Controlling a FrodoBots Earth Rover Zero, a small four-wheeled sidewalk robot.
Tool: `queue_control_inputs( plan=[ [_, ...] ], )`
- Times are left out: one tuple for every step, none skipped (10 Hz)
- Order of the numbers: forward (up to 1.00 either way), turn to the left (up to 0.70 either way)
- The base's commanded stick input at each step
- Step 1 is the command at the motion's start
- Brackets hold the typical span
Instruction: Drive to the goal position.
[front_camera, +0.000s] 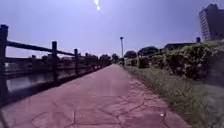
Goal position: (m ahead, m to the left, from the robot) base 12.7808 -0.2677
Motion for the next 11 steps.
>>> queue_control_inputs(
  plan=[
    [1.0, 0.01],
    [1.0, 0.01],
    [1.0, 0.01],
    [1.0, 0.01],
    [1.0, 0.01],
    [1.0, 0.01],
    [1.0, 0.01],
    [1.0, 0.01],
    [1.0, 0.01],
    [1.0, 0.01],
    [1.0, 0.01]
  ],
)
